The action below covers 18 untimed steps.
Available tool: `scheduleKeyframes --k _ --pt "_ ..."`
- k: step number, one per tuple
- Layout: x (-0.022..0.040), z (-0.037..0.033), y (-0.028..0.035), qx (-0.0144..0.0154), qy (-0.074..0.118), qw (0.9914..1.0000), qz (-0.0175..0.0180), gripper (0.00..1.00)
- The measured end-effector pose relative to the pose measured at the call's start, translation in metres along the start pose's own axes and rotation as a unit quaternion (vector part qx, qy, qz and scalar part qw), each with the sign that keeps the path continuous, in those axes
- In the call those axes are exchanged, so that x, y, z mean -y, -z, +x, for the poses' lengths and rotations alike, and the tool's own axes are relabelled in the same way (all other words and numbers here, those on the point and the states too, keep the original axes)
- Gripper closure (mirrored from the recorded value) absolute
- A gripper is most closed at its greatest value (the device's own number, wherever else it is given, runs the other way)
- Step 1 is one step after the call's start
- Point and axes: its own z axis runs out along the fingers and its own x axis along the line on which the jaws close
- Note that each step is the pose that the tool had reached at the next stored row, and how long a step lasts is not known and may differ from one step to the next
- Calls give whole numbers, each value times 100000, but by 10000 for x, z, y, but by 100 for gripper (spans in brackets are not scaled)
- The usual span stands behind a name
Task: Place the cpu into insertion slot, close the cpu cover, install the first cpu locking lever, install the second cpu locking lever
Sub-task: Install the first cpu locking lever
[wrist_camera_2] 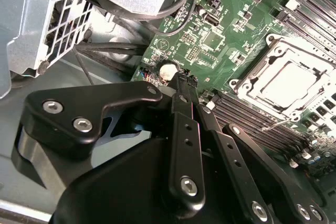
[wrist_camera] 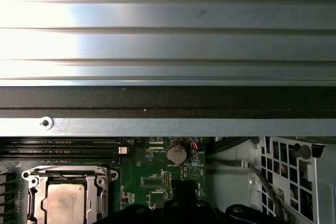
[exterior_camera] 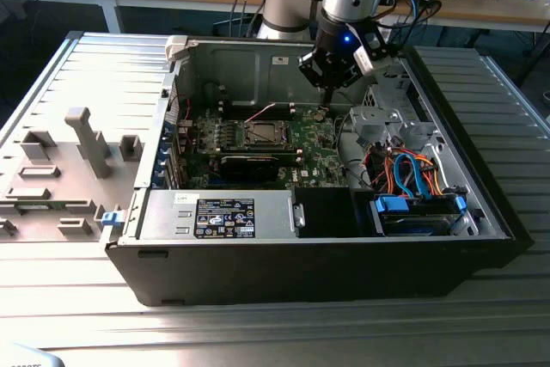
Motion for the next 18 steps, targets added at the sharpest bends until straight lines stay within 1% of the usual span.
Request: scheduleKeyframes --k 18 --pt "0 -67 -2 3 2 100000 1 89"
